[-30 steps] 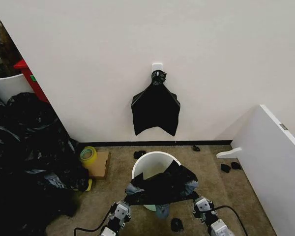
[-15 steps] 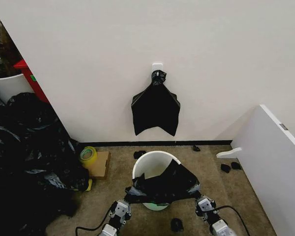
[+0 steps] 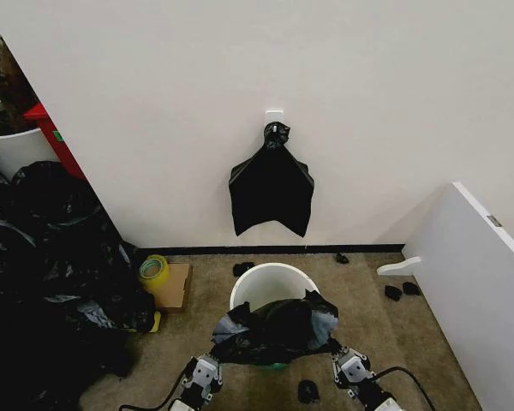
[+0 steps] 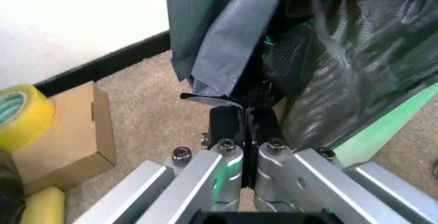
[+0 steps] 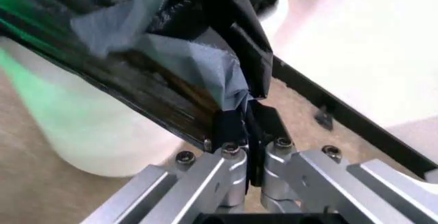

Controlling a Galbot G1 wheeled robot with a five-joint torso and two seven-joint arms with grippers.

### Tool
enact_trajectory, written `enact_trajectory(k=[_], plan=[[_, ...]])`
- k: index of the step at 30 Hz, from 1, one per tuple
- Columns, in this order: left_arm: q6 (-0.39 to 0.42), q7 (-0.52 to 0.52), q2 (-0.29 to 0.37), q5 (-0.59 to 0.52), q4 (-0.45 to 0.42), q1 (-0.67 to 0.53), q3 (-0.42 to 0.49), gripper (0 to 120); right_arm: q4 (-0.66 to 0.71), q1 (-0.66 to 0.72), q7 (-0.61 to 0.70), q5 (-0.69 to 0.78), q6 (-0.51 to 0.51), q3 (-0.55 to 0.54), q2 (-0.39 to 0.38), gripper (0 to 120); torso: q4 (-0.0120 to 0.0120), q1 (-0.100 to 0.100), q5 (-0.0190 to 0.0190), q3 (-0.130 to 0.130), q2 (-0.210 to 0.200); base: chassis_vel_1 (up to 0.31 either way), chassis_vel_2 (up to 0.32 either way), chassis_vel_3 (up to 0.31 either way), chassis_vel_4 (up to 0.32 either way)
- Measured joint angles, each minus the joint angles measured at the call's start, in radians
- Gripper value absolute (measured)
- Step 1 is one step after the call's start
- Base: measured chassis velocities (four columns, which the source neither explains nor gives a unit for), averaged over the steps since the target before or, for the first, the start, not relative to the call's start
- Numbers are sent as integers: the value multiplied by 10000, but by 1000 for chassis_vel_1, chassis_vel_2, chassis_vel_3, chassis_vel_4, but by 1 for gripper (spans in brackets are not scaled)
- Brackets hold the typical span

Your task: Place the garbage bag over the trash bin.

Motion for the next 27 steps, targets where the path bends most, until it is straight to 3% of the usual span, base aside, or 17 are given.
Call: enact_trajectory(k=[11, 18, 24, 27], plan=[[310, -28, -305, -201, 314, -229, 162, 0, -961, 373, -330, -309, 337, 275, 321, 0, 0, 0, 2, 0, 0, 0, 0, 0, 0], [314, -313, -290, -564, 3, -115, 123, 0, -964, 290, -858, -218, 1336, 540, 349, 0, -1, 0, -1, 0, 0, 0, 0, 0, 0], [633, -722, -188, -749, -372, 87, 78, 7, -1002, 182, -1062, -330, 1754, 730, 240, 18, 0, 1, -1, 0, 0, 0, 0, 0, 0], [1444, -1162, 39, -702, -999, 378, -19, 22, -1262, 73, -1572, -636, 2558, 1052, 142, 33, -1, 0, 0, 0, 0, 0, 0, 0, 0]])
